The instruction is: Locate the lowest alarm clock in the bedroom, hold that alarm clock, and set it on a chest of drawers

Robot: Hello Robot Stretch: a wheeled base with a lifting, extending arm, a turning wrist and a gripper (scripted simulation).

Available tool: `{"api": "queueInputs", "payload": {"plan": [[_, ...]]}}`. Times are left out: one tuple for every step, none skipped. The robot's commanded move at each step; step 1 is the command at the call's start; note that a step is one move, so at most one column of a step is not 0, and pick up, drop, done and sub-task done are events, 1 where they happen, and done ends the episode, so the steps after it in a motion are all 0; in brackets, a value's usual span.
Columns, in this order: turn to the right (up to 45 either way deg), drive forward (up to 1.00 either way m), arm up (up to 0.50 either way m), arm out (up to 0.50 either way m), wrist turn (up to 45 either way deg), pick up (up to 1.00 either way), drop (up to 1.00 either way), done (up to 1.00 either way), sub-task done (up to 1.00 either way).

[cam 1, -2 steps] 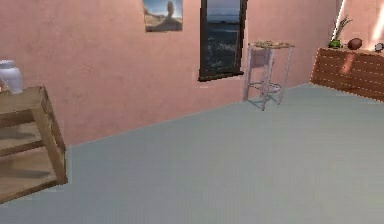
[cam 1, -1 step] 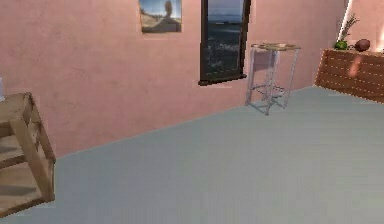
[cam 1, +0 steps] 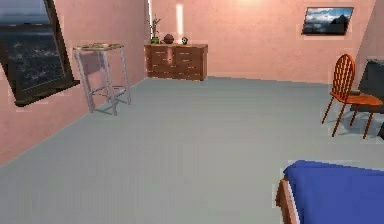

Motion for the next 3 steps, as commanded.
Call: {"api": "queueInputs", "payload": {"plan": [[6.0, 0.0, 0.0, 0.0, 0.0, 0.0, 0.0, 0.0, 0.0], [0.0, 1.0, 0.0, 0.0, 0.0, 0.0, 0.0, 0.0, 0.0], [3.0, 0.0, 0.0, 0.0, 0.0, 0.0, 0.0, 0.0, 0.0]]}}
